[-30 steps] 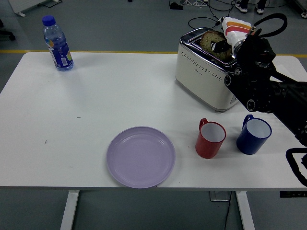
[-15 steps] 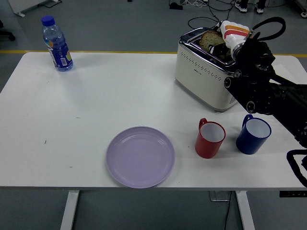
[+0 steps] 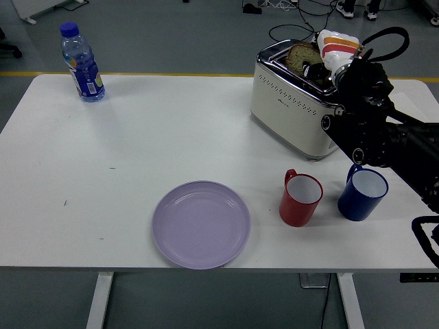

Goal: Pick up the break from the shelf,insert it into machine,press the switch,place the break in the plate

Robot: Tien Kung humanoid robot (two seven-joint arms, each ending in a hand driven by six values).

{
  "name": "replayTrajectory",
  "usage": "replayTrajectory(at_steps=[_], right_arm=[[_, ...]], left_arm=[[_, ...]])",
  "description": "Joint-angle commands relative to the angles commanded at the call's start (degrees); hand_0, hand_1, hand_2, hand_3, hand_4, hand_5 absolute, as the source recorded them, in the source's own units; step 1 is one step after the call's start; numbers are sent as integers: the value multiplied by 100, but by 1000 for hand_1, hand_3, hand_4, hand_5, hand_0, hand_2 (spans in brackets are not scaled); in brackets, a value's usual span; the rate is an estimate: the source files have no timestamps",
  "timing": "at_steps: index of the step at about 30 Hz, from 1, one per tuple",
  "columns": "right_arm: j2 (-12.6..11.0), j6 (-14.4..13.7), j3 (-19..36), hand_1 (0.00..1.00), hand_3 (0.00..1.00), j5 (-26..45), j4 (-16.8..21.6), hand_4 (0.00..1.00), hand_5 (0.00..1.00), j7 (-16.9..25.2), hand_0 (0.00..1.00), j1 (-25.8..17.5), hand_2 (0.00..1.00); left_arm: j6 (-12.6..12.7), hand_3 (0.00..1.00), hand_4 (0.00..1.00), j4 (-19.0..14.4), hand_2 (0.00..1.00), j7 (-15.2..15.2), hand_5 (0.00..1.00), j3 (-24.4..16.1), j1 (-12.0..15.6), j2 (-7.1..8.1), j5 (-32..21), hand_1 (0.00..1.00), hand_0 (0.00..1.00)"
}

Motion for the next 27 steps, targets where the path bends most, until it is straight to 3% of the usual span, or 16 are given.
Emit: replayTrajectory(at_steps=[7, 13, 18, 27], right_arm=[[0, -78, -7, 319, 463, -165, 43, 509, 19, -7, 216, -37, 387], [0, -245, 315, 302, 447, -532, 331, 503, 2, -138, 191, -129, 370], [-21, -379, 805, 293, 444, -979, 755, 484, 2, -296, 195, -201, 362], [-497, -686, 1485, 276, 437, -1672, 1783, 486, 2, -464, 175, -309, 352]], left_arm=[[-1, 602, 410, 0, 507, 19, 998, -40, 32, -7, 55, 481, 417], [0, 602, 410, 0, 508, 18, 998, -73, 86, -4, 74, 480, 417], [-4, 602, 410, 0, 507, 27, 998, -93, 130, -3, 109, 480, 417], [1, 604, 409, 0, 509, 20, 998, -102, 165, -7, 88, 480, 418]])
